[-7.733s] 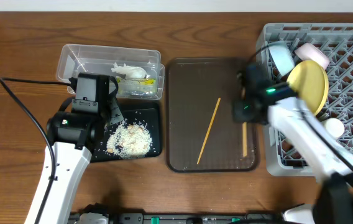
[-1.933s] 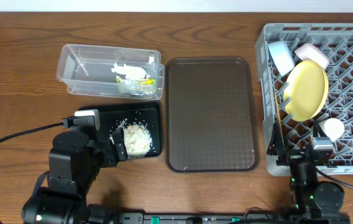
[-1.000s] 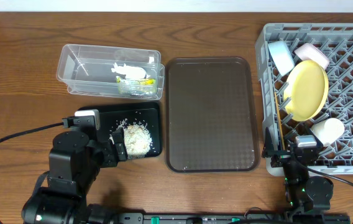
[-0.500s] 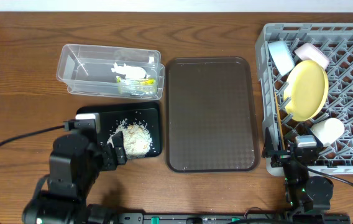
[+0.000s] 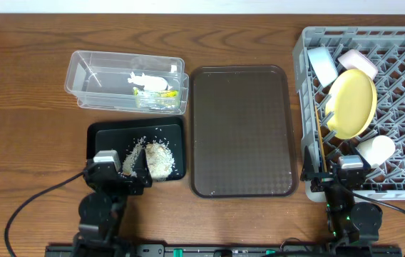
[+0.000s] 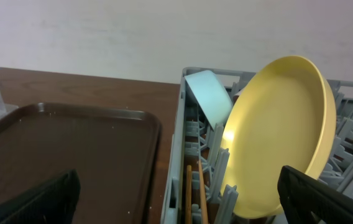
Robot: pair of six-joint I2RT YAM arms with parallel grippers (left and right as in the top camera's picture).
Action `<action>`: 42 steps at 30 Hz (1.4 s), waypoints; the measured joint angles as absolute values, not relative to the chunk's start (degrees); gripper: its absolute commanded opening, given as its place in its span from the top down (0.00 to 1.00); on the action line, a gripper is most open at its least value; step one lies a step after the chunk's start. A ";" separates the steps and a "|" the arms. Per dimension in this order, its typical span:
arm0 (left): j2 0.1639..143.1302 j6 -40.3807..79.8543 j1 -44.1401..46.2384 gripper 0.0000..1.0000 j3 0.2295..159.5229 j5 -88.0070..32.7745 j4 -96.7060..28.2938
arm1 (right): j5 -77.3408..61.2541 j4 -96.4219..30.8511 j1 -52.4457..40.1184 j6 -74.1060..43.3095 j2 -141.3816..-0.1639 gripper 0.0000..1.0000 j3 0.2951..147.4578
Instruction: Sort waste into correct bins and load items into the dishwasher rack
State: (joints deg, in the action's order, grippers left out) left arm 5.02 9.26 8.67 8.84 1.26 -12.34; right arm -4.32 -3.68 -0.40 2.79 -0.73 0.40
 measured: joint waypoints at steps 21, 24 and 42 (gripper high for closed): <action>0.64 7.20 8.67 0.07 1.91 1.43 -2.72 | -4.32 -3.68 -0.40 2.79 -0.73 0.01 0.40; 0.64 7.20 8.67 0.08 1.91 1.43 -2.72 | -4.32 -3.68 -0.40 2.79 -0.73 0.01 0.40; 0.64 7.20 8.67 0.08 1.91 1.43 -2.72 | -4.32 -3.68 -0.40 2.79 -0.73 0.01 0.40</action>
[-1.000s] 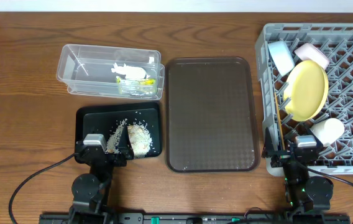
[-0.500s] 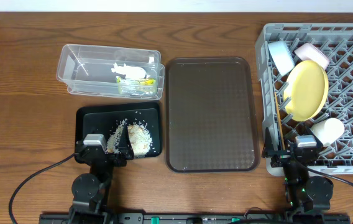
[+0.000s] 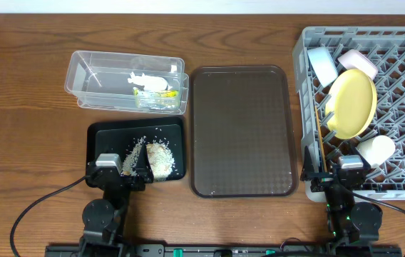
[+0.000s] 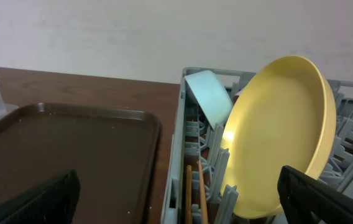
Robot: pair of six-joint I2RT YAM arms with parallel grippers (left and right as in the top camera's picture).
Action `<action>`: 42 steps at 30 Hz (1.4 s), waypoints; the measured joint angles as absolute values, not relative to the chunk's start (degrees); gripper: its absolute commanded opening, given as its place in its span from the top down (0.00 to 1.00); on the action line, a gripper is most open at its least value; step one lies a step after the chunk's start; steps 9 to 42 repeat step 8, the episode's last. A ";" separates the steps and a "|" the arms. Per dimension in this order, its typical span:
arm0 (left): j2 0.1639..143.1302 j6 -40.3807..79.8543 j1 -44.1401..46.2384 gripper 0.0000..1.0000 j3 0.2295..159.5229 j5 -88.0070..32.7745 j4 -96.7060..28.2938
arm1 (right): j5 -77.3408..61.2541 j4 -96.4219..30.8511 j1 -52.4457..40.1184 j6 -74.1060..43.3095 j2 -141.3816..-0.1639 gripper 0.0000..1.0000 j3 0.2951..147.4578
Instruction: Sort waste into correct bins and load items into the dishwasher rack
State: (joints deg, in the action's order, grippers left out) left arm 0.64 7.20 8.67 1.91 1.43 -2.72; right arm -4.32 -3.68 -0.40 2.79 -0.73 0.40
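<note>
A grey dishwasher rack (image 3: 402,107) stands at the right. It holds an upright yellow plate (image 4: 282,137), a light blue bowl (image 4: 209,96), a pink piece (image 3: 358,62), a white cup (image 3: 375,150) and wooden chopsticks (image 4: 196,196). The brown tray (image 3: 242,132) in the middle is bare. My right gripper (image 4: 176,194) is open at the rack's near left corner with nothing in it. My left gripper (image 3: 122,166) is open over the front edge of the black bin (image 3: 103,139), which holds rice scraps.
A clear plastic bin (image 3: 88,78) at the back left holds white and yellow wrappers (image 3: 152,87). Bare wooden table (image 3: 24,143) lies to the left of both bins. The rack's wall rises right beside my right gripper.
My left gripper has shifted slightly left and toward the near table edge, still at the front of the black bin. The right arm and all the objects are unchanged.
</note>
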 measured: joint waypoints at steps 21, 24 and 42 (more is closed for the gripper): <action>0.64 7.20 8.67 0.07 1.91 1.43 -2.72 | -4.32 -3.68 -0.40 2.79 -0.73 0.01 0.40; 0.64 7.20 8.67 0.07 1.91 1.43 -2.72 | -4.32 -3.68 -0.40 2.79 -0.73 0.01 0.40; 0.64 7.20 8.67 0.07 1.91 1.43 -2.72 | -4.32 -3.68 -0.40 2.79 -0.73 0.01 0.40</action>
